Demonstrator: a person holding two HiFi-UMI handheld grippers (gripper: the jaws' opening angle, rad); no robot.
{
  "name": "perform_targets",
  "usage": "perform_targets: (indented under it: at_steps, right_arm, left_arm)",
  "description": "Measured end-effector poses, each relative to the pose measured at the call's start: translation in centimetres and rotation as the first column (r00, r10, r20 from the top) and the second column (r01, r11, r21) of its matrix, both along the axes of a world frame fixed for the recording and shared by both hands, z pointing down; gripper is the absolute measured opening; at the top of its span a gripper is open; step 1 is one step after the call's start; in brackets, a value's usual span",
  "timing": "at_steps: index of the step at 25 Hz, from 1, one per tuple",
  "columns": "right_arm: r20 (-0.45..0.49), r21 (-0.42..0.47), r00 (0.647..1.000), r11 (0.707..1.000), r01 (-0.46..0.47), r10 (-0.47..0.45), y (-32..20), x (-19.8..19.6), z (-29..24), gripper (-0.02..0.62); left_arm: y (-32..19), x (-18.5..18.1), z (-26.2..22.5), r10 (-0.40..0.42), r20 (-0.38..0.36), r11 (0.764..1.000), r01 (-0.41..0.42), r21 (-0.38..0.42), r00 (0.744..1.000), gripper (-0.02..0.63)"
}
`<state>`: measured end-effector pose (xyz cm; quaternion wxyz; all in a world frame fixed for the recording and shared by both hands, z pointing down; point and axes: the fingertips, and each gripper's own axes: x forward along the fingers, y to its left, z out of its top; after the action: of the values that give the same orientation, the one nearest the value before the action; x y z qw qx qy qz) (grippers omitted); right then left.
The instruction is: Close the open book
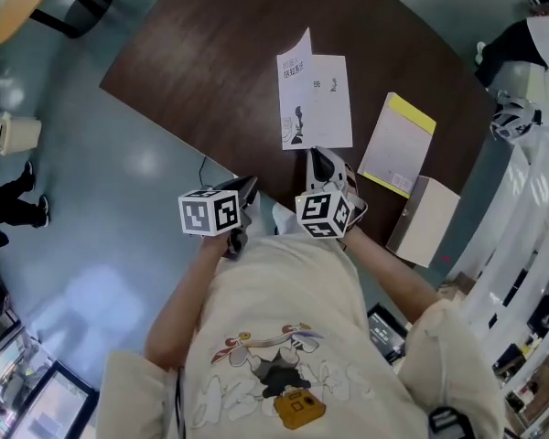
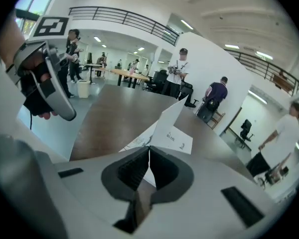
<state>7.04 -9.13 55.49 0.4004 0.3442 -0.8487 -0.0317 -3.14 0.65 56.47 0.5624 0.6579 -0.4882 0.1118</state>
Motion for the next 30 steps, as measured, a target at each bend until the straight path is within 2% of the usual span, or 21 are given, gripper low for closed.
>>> perform_targets:
  at_steps: [3, 7, 12, 17, 23, 26, 30]
  right_arm:
    - [0.099, -0.149, 0.988, 0.983, -0.104, 0.120, -1.0, 2.2, 2.0, 0.011]
    - [0.165, -0.348, 0.940, 0.909, -0.229, 0.300, -1.6, 5.7, 5.6, 0.011]
    - [0.182, -0.452, 0.911, 0.854, -0.257, 0.371, -1.6, 7.2, 7.5, 0.018]
    - [0.180, -0.555, 0.879, 0.783, -0.279, 0.441, -1.2, 7.8, 7.8, 0.029]
    - [0.164, -0.585, 0.878, 0.761, -0.280, 0.450, -0.2, 9.1, 7.4, 0.028]
    - [0.178, -0.572, 0.883, 0.776, -0.267, 0.435, 0.1, 9.2, 6.5, 0.025]
    - [0.249, -0.546, 0.879, 0.809, -0.219, 0.406, 0.4, 8.3, 3.9, 0.008]
  left_arm:
    - [-0.3, 0.9, 0.0, 0.012, 0.006, 1.000, -0.012, 0.001, 1.000, 0.006]
    - [0.2, 1.7, 0.4, 0.004, 0.018, 1.000, -0.004, 0.004, 1.000, 0.006]
    - [0.8, 1.7, 0.5, -0.015, 0.030, 1.000, 0.016, -0.009, 0.999, 0.006]
    - [0.9, 2.7, 0.6, -0.017, 0.024, 1.000, 0.017, -0.015, 1.000, 0.006]
    - [0.0, 3.6, 0.5, -0.017, 0.014, 1.000, 0.017, -0.005, 1.000, 0.006]
    - [-0.2, 3.7, 0.6, -0.019, 0.006, 1.000, 0.019, -0.006, 1.000, 0.006]
    - [-0.4, 4.0, 0.3, -0.022, 0.011, 1.000, 0.022, 0.018, 1.000, 0.006]
